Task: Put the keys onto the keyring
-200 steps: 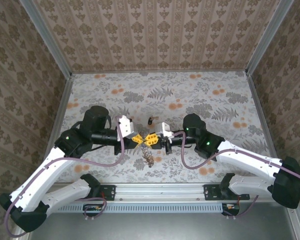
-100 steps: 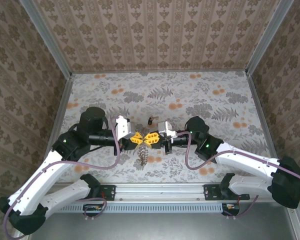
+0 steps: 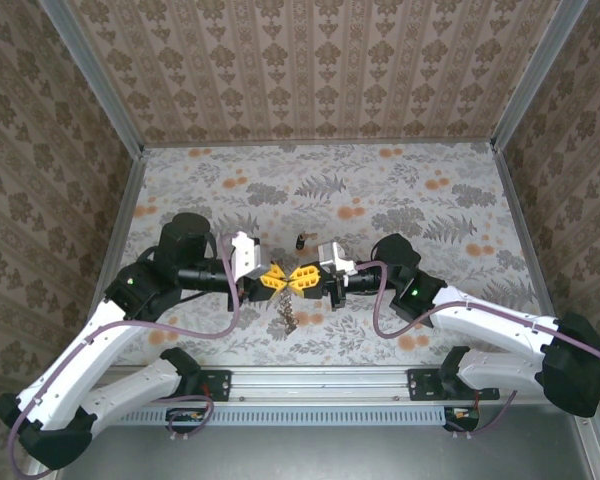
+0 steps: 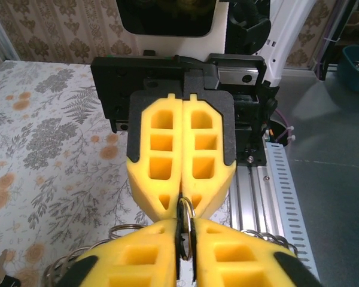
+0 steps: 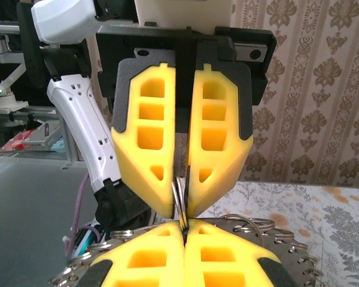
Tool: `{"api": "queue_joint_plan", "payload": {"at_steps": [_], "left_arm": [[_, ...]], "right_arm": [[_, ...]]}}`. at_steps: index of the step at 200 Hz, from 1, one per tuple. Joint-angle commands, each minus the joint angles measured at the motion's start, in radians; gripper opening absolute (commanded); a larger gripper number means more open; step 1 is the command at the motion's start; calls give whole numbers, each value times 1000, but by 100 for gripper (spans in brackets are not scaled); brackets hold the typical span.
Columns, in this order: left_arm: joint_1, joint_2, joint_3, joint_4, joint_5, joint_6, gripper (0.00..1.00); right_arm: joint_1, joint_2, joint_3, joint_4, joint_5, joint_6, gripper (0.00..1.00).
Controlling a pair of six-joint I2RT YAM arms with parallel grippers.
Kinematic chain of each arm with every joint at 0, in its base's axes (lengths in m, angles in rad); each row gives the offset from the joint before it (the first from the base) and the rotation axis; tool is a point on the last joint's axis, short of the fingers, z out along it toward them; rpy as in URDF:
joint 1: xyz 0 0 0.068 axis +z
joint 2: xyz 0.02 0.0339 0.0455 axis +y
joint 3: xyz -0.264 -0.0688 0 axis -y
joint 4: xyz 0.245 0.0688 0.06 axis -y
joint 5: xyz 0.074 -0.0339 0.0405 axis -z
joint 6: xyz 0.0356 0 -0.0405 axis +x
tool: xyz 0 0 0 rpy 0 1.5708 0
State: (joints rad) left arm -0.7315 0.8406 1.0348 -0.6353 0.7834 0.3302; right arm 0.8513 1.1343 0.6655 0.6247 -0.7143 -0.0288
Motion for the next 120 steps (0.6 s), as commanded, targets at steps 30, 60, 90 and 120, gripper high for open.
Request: {"api": "queue_joint_plan", "payload": {"at_steps": [30, 60, 90, 120], "left_arm": [[34, 5, 34, -38, 72, 32, 20], [41, 13, 32, -44, 72, 39, 18], [46, 8, 25, -23, 71, 38, 15], [45, 6, 22, 13, 90, 27, 14]], "right_arm": [[-5, -21, 0, 138, 3, 21, 0], [-7, -23, 0, 139, 3, 23, 0], [-7, -18, 0, 138, -3, 27, 0], [-6, -13, 0, 130, -9, 25, 0]]}}
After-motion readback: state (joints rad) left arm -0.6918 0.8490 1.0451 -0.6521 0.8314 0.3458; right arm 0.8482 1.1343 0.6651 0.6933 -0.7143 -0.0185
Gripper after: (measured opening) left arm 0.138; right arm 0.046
